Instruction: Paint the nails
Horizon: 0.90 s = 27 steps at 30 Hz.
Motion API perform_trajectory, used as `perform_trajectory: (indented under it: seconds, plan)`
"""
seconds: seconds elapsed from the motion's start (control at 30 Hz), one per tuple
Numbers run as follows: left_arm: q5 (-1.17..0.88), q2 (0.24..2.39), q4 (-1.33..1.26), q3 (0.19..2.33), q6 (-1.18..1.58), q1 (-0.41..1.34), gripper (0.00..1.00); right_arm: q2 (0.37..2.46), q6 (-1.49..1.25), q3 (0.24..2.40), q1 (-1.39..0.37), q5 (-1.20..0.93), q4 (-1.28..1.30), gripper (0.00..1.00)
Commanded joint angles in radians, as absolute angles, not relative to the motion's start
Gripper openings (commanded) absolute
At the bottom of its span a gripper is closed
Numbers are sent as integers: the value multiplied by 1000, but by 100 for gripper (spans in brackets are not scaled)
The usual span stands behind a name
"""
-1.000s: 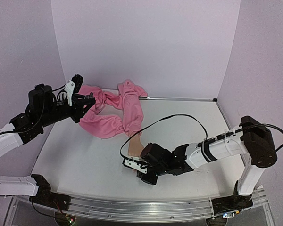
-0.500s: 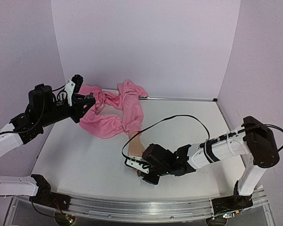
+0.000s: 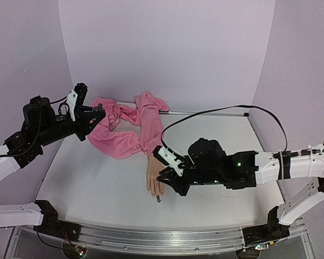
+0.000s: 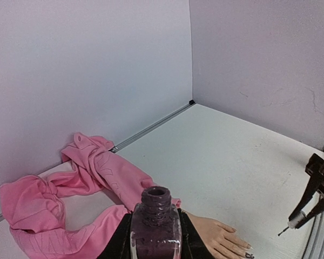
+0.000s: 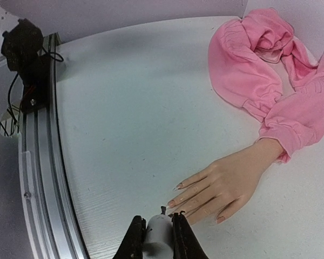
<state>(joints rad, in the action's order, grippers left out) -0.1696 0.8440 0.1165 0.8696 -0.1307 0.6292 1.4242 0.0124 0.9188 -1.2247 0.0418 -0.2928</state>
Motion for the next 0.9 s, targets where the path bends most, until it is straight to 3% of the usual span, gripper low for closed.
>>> perform_trajectory:
  seconds: [0.0,0.2,0.5,0.87]
  plan:
    - [-316,839,133,946,-137,627,0,1384,-128,985,-1230,117,-302,0]
    - [-559,904,203,953,-262,627,0,1426,-162,1120,-1197,187,-313,0]
    - [-564,884,225,833,-397,637,0,1475,-252,1332,-988,-374,-272,0]
    - [-582,926,233,810,-421,646,0,1653,-236,1605,-1003,-569,-147,0]
